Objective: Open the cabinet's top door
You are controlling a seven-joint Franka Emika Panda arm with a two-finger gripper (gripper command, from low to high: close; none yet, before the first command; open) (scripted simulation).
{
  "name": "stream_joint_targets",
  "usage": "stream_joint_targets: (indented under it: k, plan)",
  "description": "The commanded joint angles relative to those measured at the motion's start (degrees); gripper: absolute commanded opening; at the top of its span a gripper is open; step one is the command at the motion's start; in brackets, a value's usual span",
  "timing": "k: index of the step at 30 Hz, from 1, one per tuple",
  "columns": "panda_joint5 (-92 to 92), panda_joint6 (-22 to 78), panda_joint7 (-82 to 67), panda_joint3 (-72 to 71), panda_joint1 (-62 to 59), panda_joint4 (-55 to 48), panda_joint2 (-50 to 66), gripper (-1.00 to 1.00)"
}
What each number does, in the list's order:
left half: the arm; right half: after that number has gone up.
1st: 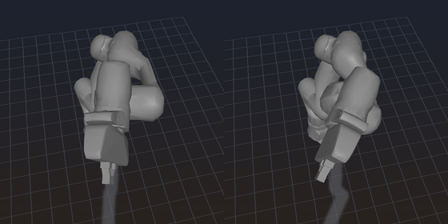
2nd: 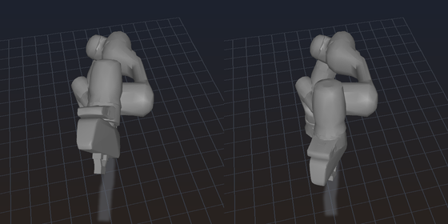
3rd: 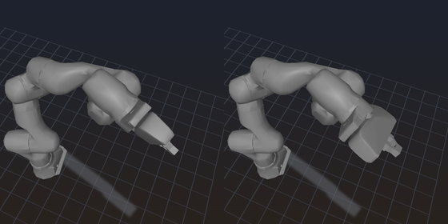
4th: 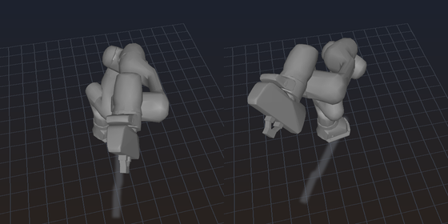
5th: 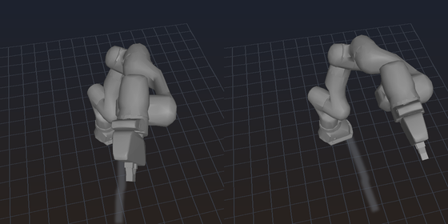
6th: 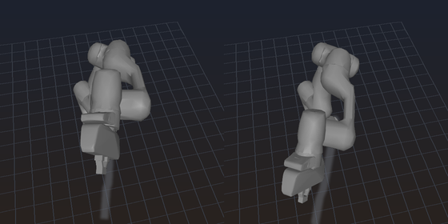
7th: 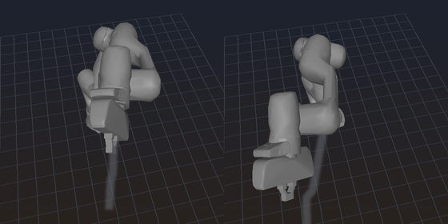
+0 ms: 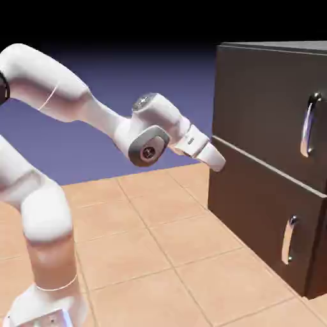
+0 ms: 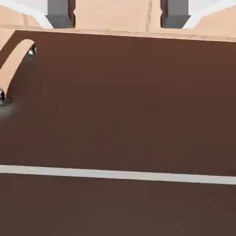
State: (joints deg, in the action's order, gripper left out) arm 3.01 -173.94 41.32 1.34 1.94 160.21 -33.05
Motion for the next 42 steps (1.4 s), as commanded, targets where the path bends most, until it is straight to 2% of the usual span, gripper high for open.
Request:
stream_joint_targets:
  k: [1, 42]
  plan:
    - [2.5, 0.1, -0.9, 1.1, 1.0, -0.7, -0.3, 0.00]
    - [104.7, 2.3, -39.5, 46.7, 43.5, -27.5, -13.7, 0.00]
